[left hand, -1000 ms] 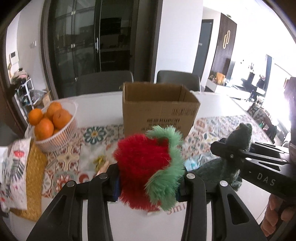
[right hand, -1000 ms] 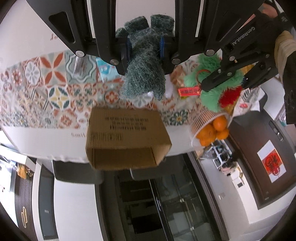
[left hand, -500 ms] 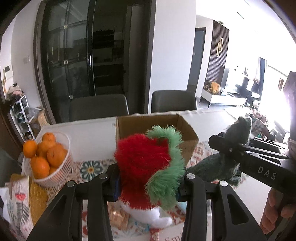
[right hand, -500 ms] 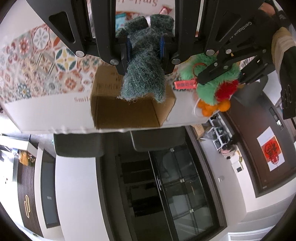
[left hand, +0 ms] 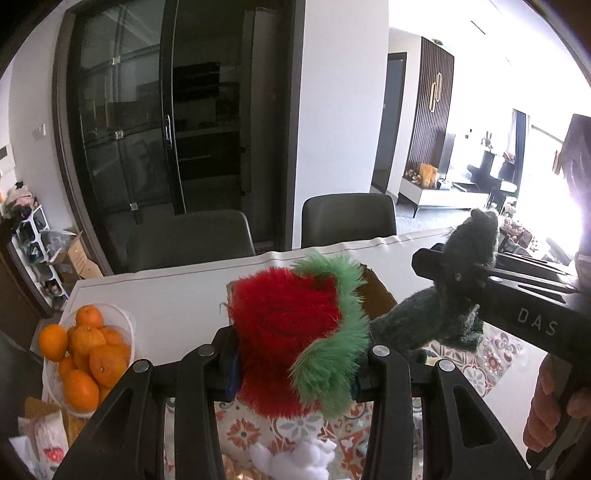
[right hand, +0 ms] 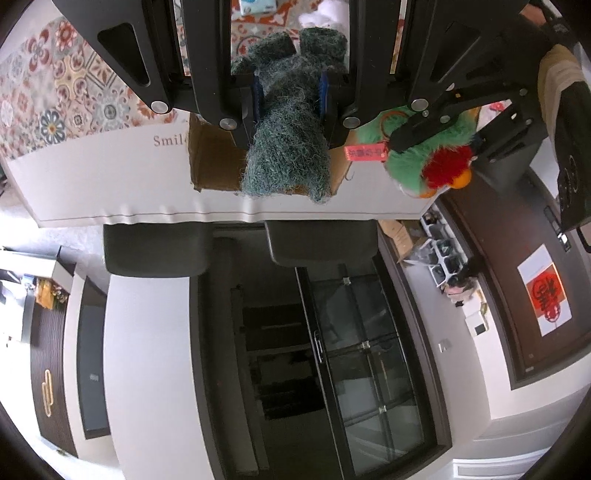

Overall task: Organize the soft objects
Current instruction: 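Lift the red-green plush and green glove toward the cardboard box with both tools, then lower both items into the box and open both tools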

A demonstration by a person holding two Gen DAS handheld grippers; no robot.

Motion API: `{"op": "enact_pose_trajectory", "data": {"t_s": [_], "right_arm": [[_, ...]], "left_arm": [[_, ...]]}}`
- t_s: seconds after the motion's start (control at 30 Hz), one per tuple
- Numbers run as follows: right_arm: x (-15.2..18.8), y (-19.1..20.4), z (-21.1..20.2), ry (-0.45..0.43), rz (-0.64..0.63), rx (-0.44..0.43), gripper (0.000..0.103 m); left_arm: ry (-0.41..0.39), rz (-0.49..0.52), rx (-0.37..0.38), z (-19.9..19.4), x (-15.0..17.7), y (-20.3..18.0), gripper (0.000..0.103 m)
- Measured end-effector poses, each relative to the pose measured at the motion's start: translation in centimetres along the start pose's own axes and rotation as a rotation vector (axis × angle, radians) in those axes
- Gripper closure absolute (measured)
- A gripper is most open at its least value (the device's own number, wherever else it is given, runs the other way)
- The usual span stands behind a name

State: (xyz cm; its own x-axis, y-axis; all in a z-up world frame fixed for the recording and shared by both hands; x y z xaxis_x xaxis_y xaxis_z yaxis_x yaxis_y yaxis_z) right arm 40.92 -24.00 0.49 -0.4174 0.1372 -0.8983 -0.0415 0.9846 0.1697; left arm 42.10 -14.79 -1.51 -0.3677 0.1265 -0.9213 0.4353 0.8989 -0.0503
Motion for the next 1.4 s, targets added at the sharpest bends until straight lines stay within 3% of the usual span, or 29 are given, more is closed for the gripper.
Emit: {"op": "enact_pose_trajectory", "data": {"t_s": [0.37,1.0,1.1,1.23,1.4], "right_arm": [[-1.1,-1.4,5.6,0.09,0.0,-0.019,0.081],[6.4,-5.1,15.5,0.341,0.035,-0.004,0.079],[7.2,-5.3,16.5,0.369,0.052,-0.011,0.072],[7.5,-5.5,16.9,0.384,0.083,-0.014,0.04],[6.3,-6.3,15.8,0.341,0.066,0.064,0.035]], "left_arm": [[0.082,-0.04,0.029,5.4,-0.5,0.7,0.061],[0.289,-0.076,0.009,13.9,6.5,1.5,0.056],[0.309,-0.088,0.009,14.5,6.9,1.7,0.042],[0.311,-0.087,-0.018,14.5,6.9,2.1,0.03],[0.292,-0.073,-0.075,14.4,6.1,3.1,0.027]]}}
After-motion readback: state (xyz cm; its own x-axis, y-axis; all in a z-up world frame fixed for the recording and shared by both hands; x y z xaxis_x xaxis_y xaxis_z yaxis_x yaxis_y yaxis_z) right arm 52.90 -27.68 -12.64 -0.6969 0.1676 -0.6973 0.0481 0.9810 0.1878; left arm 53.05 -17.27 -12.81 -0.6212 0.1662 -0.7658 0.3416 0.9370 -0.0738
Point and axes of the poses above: each gripper's, at about its wrist camera, not at the fingertips, and z roughly the way its jaws point, y to its left, x to its underside, the point moved 10 cm from there along z, roughly the way its jaws point, and after that the axes turned 15 degrees about -y, right-handed, at the moved point
